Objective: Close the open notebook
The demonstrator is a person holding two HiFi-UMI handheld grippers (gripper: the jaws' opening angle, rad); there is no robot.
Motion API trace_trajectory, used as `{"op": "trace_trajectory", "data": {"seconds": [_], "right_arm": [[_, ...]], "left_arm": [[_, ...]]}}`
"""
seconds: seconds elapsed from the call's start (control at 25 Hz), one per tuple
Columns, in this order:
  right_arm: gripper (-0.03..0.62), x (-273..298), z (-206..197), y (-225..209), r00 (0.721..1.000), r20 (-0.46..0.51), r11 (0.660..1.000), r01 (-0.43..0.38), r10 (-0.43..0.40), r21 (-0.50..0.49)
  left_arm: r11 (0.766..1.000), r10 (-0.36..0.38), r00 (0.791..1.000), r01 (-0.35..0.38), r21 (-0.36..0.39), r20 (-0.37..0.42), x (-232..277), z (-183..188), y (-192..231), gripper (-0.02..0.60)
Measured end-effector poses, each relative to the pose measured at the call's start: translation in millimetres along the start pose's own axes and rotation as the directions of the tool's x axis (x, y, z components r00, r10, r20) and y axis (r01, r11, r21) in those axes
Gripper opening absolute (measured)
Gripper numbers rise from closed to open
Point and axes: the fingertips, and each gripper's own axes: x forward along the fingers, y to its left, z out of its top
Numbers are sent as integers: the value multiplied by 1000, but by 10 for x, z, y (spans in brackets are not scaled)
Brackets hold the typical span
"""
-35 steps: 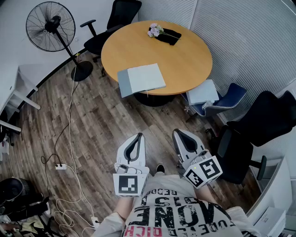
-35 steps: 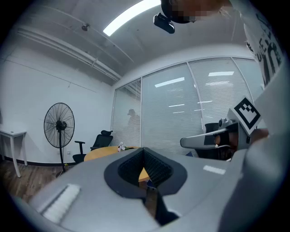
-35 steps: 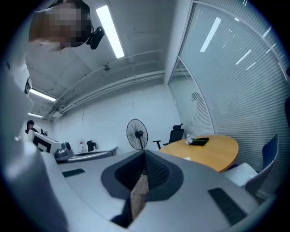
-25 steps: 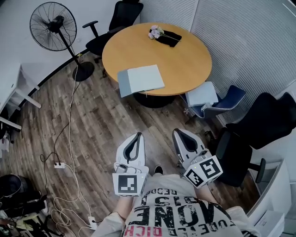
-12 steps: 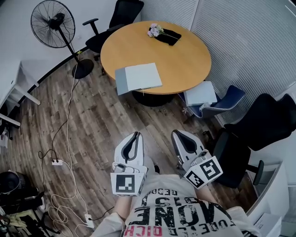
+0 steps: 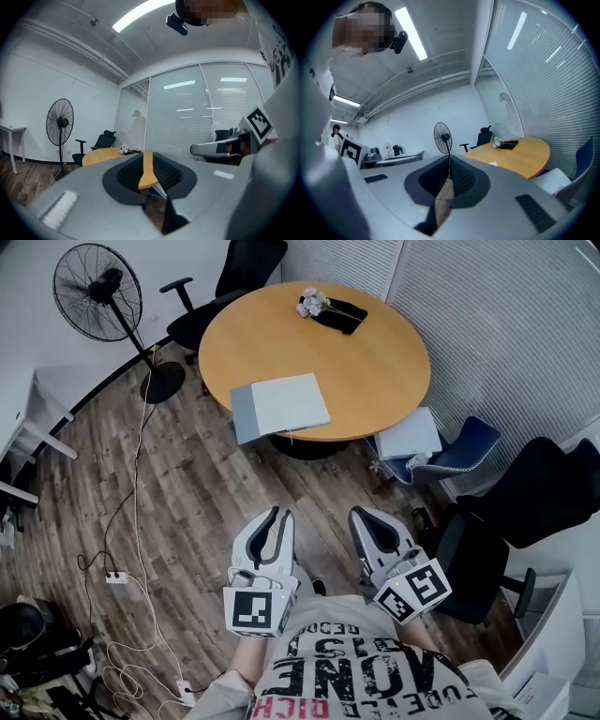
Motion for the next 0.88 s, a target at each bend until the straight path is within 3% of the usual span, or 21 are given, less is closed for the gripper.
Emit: {"op": "trace_trajectory", "data": {"seconds": [0.24, 0.68, 0.88], "right_arm": [[12, 542, 94, -43, 1000, -14, 1000, 4, -4, 14], [12, 1291, 204, -119, 998, 6, 998, 57, -57, 9], [12, 1425, 183, -50, 997, 7, 997, 71, -71, 17]], "left_arm": [[999, -37, 998, 37, 2, -41, 343, 72, 403, 67], [998, -64, 998, 64, 17, -5, 779, 204, 1125, 61], [998, -63, 998, 62, -16, -18, 797, 197, 1264, 61]]}}
